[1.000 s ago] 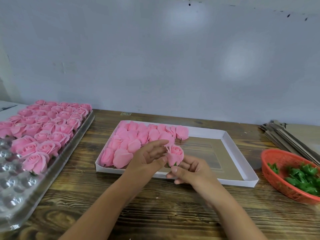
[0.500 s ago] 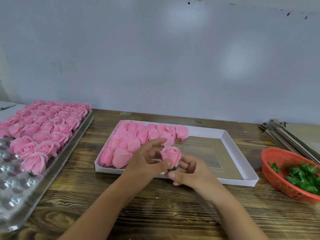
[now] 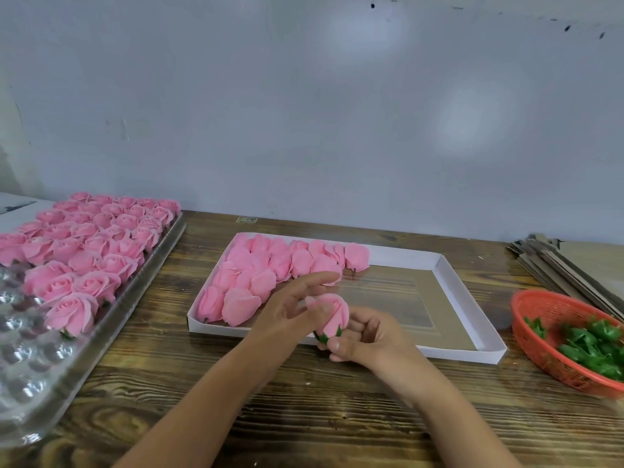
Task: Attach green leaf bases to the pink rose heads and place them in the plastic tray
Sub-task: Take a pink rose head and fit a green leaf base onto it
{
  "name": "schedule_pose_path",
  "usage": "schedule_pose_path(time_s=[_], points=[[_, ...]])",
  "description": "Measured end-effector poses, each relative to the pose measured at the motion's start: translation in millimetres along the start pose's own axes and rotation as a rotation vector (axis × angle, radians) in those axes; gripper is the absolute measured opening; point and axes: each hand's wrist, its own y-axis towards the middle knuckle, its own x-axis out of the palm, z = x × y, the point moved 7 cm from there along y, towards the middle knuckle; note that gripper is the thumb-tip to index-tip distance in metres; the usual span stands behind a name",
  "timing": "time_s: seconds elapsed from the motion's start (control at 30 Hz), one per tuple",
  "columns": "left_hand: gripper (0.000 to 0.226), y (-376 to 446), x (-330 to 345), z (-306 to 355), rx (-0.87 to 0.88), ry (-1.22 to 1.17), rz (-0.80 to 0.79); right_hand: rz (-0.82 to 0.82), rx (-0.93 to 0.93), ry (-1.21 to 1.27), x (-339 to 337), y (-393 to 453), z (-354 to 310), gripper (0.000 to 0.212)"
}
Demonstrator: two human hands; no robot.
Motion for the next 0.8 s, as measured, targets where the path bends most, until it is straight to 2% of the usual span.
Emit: schedule_pose_path(time_s=[0.17, 0.47, 0.63, 0.8], points=[[0.018, -1, 2, 6, 0.059, -0.007, 0.036, -0.037, -0.048, -0.12, 6, 0, -1, 0.037], [0.017, -1, 9, -1, 0.032, 0.041, -0.058, -0.013, -0.085, -0.107, 7, -3, -7, 0.031], [0.033, -3, 18, -3, -0.007, 0.073, -0.178, 0.007, -0.122, -0.097, 3, -1, -8, 0.044], [0.074, 0, 10, -17, -0.107, 0.067, -0.114, 0.017, -0.144, -0.035, 1, 1, -8, 0.04]])
